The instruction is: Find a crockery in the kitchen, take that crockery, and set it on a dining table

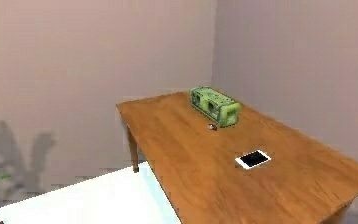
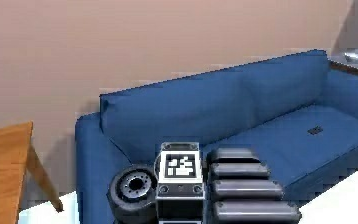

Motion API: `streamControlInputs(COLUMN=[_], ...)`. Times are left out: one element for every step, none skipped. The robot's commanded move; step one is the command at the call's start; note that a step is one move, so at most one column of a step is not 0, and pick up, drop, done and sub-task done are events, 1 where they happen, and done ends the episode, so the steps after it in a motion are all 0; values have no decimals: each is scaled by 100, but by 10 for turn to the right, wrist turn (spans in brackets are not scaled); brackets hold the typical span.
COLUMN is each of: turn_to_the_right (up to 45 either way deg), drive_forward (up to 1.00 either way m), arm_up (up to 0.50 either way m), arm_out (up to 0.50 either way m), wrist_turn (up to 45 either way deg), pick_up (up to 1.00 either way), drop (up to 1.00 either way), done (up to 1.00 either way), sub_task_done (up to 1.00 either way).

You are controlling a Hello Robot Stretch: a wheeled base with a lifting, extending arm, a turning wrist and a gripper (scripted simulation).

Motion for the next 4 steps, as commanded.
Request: streamControlInputs(turn_to_the_right=[450,450,450,330], drive_forward=[0,0,0,0], arm_up=[0,0,0,0], arm_out=[0,0,0,0], wrist_turn=[0,0,0,0], pick_up=[0,0,0,0], drop=[0,0,0,0], done=[0,0,0,0], sub_task_done=[0,0,0,0])
